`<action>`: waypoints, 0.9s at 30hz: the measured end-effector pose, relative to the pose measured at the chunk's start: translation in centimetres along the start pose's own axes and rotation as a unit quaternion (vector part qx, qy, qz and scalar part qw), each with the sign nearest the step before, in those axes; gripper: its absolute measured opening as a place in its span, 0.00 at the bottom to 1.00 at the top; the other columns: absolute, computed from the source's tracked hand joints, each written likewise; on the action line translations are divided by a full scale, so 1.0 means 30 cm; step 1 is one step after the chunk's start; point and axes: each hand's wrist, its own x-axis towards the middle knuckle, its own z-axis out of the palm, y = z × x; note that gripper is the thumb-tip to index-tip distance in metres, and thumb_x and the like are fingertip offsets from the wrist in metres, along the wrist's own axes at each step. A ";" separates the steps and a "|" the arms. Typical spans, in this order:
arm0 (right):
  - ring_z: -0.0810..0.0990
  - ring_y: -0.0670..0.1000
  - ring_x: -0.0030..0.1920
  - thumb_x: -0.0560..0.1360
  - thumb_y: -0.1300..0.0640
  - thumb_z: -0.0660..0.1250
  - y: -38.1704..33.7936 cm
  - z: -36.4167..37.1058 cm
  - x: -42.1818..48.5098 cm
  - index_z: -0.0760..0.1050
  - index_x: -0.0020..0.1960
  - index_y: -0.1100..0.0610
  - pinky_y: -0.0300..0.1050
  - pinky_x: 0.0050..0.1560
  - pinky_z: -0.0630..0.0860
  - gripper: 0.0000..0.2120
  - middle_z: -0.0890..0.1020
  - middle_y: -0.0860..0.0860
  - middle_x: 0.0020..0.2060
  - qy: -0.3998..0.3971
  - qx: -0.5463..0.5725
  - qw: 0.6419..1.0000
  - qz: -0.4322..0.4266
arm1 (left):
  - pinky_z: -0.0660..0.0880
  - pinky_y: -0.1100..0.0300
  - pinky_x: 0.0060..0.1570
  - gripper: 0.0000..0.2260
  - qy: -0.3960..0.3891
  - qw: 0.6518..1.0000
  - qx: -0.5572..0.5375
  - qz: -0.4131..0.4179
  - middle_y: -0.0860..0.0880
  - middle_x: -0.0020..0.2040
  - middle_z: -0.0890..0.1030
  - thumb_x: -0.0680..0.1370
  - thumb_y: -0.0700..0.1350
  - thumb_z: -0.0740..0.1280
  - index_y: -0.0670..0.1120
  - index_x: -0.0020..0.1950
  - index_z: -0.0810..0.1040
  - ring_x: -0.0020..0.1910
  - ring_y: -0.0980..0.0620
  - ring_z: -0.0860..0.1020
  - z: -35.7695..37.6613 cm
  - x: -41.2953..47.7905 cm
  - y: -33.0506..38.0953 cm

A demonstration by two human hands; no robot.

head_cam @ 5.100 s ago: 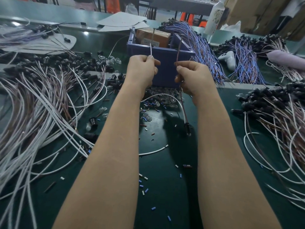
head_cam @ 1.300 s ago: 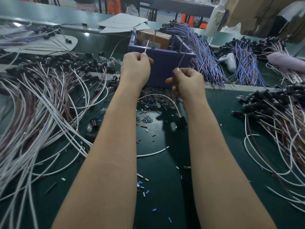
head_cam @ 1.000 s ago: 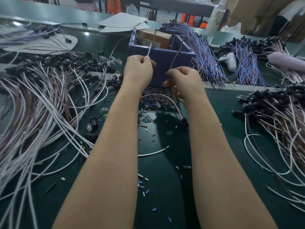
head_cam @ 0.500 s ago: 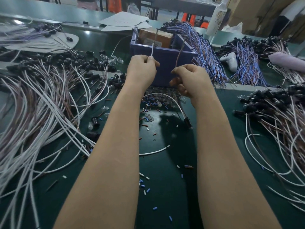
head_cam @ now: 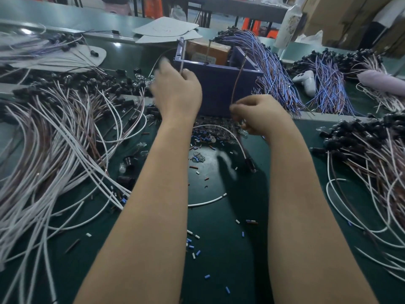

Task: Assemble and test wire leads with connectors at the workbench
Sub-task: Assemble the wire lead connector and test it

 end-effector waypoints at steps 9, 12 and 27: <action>0.78 0.51 0.41 0.72 0.48 0.72 0.011 -0.028 -0.072 0.80 0.54 0.59 0.40 0.37 0.72 0.17 0.83 0.54 0.42 -0.162 -0.330 0.926 0.084 | 0.67 0.76 0.47 0.10 0.007 0.978 0.021 0.210 0.49 0.56 0.78 0.80 0.43 0.61 0.44 0.59 0.76 0.50 0.58 0.73 -0.053 -0.061 0.095; 0.77 0.51 0.37 0.73 0.54 0.71 -0.005 -0.022 -0.084 0.80 0.46 0.58 0.40 0.38 0.74 0.07 0.82 0.52 0.36 -0.163 -0.290 0.943 0.029 | 0.74 0.69 0.49 0.09 -0.159 0.950 0.030 0.268 0.50 0.51 0.82 0.81 0.43 0.61 0.45 0.58 0.78 0.48 0.56 0.79 -0.050 -0.120 0.096; 0.77 0.44 0.25 0.77 0.63 0.66 -0.029 0.000 -0.092 0.77 0.44 0.60 0.33 0.29 0.76 0.03 0.83 0.52 0.28 -0.129 0.182 0.975 -0.024 | 0.67 0.47 0.63 0.09 -0.148 0.969 0.182 0.077 0.51 0.45 0.75 0.81 0.49 0.60 0.49 0.54 0.78 0.56 0.45 0.75 -0.115 -0.078 -0.043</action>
